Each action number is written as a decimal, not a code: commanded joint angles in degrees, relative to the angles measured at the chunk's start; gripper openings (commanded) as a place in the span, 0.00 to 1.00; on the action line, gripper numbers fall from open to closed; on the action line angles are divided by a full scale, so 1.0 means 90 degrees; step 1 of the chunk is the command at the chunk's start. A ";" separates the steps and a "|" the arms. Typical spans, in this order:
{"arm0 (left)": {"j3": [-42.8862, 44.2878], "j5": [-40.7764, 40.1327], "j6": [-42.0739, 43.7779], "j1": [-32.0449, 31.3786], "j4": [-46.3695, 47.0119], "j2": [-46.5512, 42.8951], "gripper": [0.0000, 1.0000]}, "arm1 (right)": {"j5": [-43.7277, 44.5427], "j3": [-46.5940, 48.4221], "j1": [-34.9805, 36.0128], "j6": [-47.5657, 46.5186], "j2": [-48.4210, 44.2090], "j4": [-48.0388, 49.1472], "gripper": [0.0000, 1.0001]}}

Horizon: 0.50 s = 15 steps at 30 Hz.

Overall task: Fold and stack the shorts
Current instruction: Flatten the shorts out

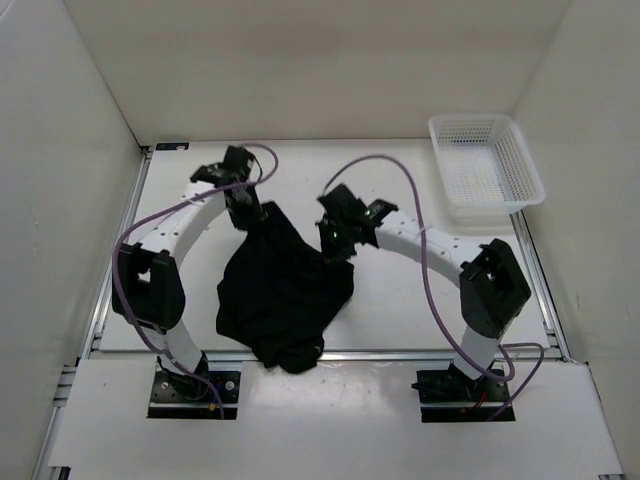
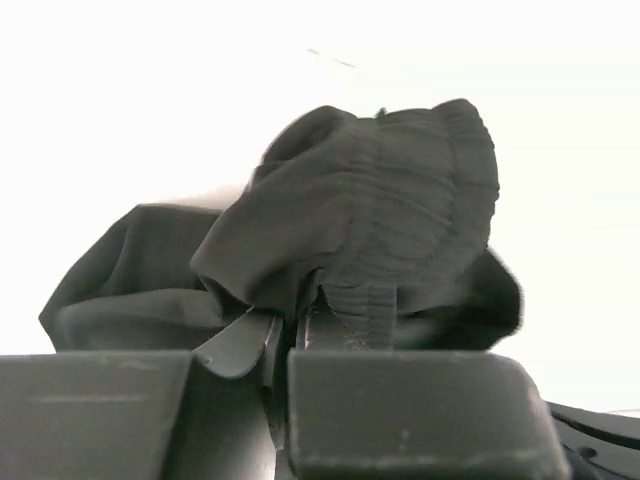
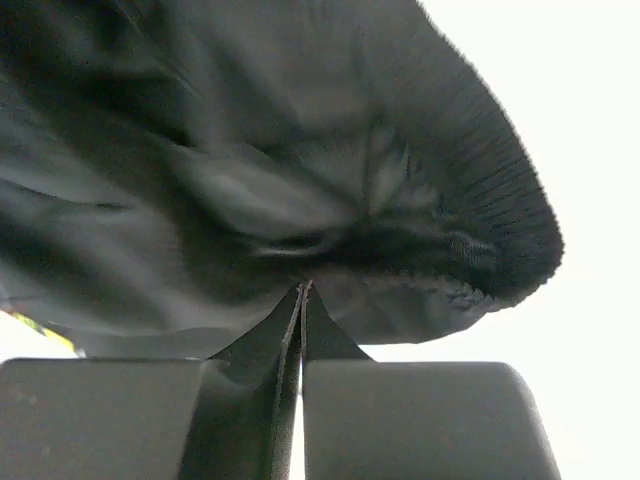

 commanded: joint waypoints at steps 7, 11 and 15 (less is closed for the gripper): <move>0.5201 -0.1047 0.0409 0.0857 -0.1598 -0.0749 0.10 | 0.0303 0.5837 -0.1359 -0.0899 0.0686 -0.0715 0.00; 0.5833 -0.0582 0.0615 0.0857 -0.1581 -0.1070 0.10 | 0.0215 0.6631 -0.1691 -0.0899 0.0512 -0.0715 0.00; 0.5103 0.0249 0.0684 0.0156 -0.0976 -0.1228 0.10 | 0.0732 0.4823 -0.1945 -0.0821 -0.0317 -0.0433 0.00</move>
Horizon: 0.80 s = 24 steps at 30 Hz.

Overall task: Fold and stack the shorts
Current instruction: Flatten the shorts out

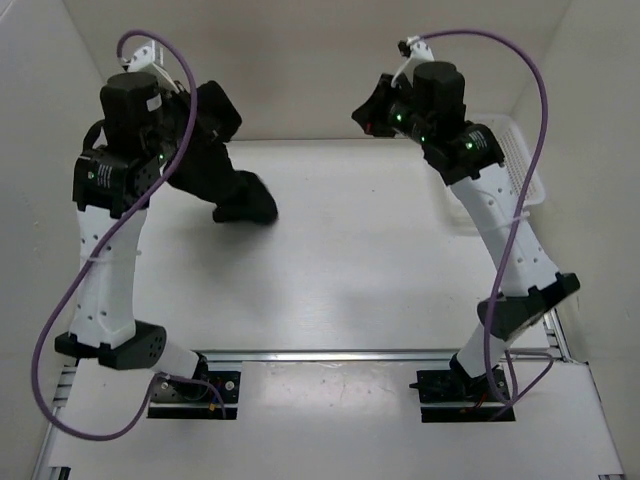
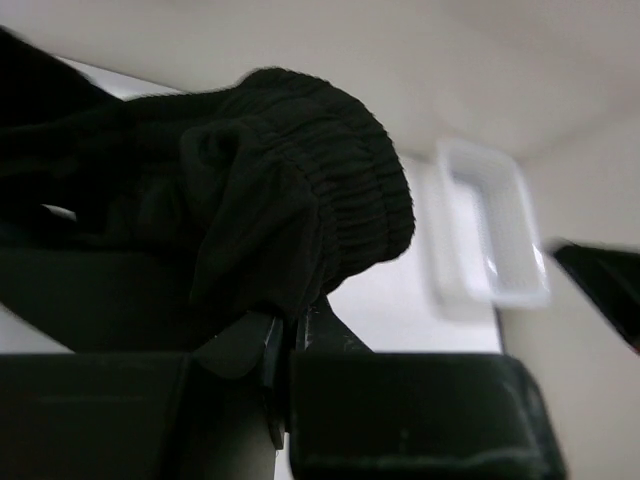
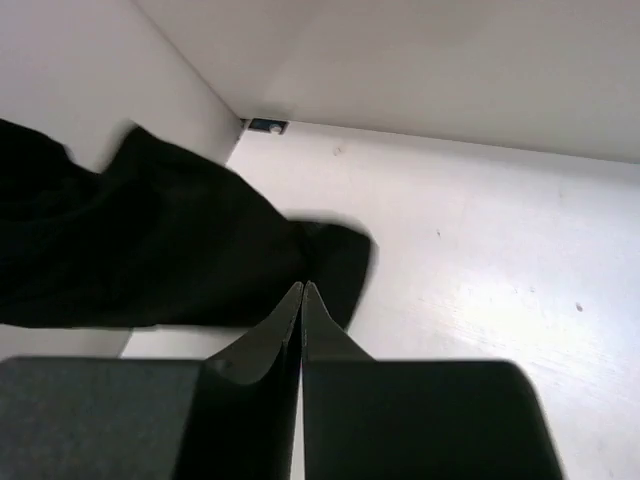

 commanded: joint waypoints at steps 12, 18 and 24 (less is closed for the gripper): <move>0.1059 0.0996 0.0281 -0.3364 -0.0682 0.3711 0.76 | 0.0798 -0.6338 -0.1572 0.0399 -0.3207 0.0134 0.20; -0.0890 0.1044 -0.0079 -0.2262 -0.0021 0.2122 0.98 | 0.0750 -0.7414 -0.2060 -0.0021 -0.3835 -0.0091 0.31; -0.3535 0.0576 -0.0480 -0.1470 0.0252 0.0062 0.69 | 0.0126 -0.7785 -0.2061 0.0056 -0.3562 -0.0179 0.70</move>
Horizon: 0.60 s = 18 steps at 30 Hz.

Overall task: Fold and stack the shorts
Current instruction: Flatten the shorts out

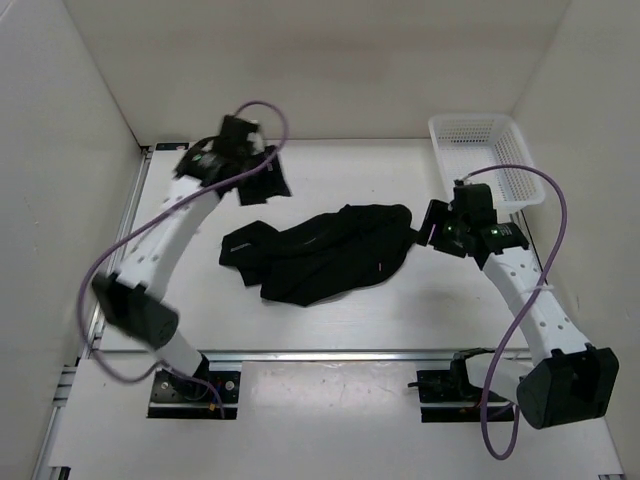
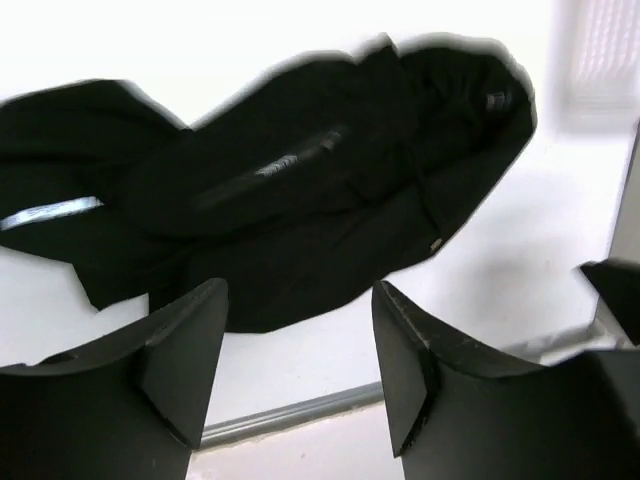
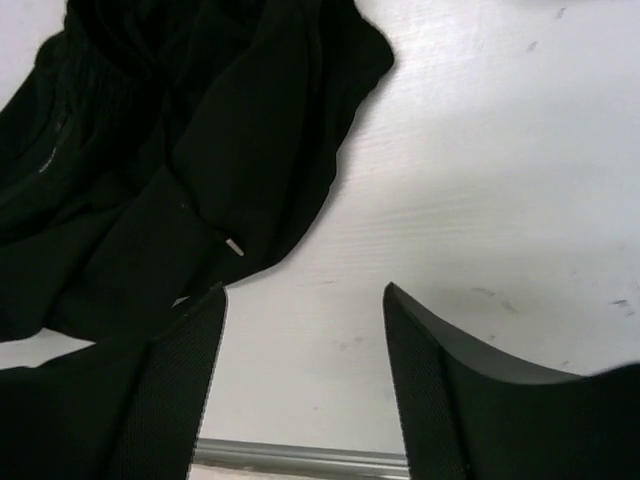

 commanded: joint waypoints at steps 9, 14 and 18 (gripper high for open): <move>-0.4505 0.0480 -0.1318 -0.0329 0.1313 -0.1767 1.00 | -0.1339 0.0008 -0.0004 0.0130 0.1772 0.0644 0.84; -0.4701 0.0333 -0.1115 -0.0466 0.1742 -0.0831 1.00 | -0.1398 0.0602 -0.0004 0.0306 0.2806 0.1045 0.84; -0.4536 0.0265 -0.0910 -0.0466 0.1879 -0.0059 0.88 | -0.1398 0.1238 0.0064 0.0433 0.3898 0.1271 0.77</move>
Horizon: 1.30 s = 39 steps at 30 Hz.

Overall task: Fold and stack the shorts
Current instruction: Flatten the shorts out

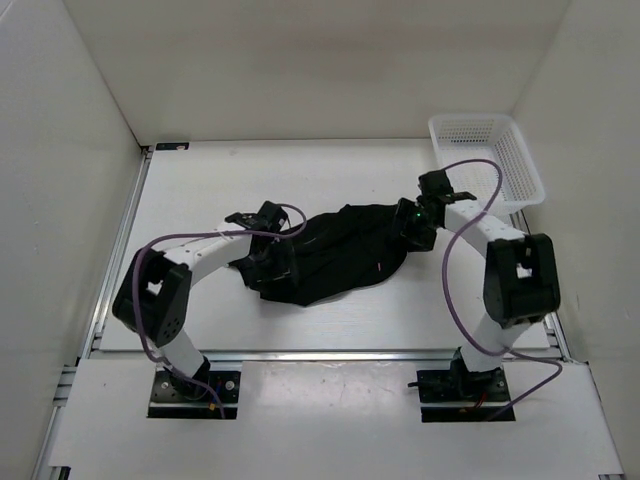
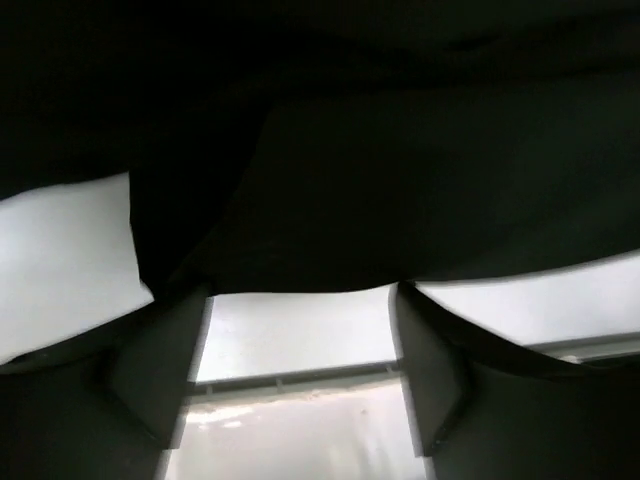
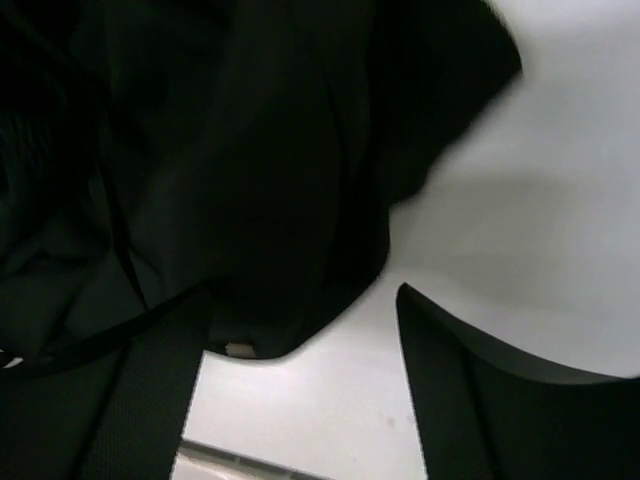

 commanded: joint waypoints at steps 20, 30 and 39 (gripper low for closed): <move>0.7519 0.0380 0.1278 0.2480 -0.2324 0.0064 0.10 | 0.0260 0.4085 0.0399 -0.0123 -0.1262 -0.0669 0.00; 0.1559 0.0878 0.0820 0.2354 -0.0861 -0.3050 0.65 | 0.1148 -0.1302 0.0770 -0.0125 -0.4340 0.0367 0.40; 0.0594 0.0665 0.1013 0.2218 -0.0693 -0.2487 0.22 | 0.2454 -0.2333 0.0770 0.0744 -0.5747 -0.0775 0.29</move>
